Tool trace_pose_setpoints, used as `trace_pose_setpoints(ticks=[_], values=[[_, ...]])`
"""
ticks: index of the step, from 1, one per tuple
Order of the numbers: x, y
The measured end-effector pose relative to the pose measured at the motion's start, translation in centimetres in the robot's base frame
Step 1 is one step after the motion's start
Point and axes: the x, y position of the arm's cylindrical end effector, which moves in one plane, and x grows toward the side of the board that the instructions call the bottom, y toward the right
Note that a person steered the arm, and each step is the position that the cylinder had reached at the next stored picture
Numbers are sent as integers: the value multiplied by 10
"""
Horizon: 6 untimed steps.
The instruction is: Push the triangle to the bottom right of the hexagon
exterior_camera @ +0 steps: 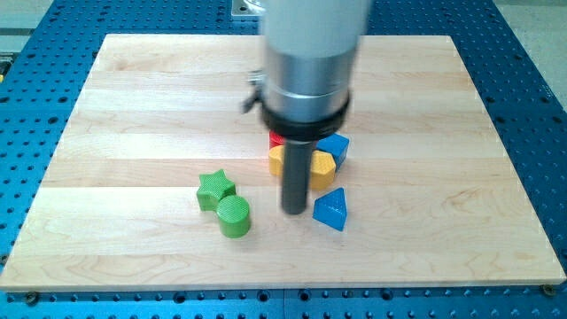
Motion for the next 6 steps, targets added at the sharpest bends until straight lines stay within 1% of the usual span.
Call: trace_pose_setpoints(ticks=[1,2,3,4,5,6], values=[[30,38],[33,89],[-5,109],[-11,112],[-51,118],[-92,102]])
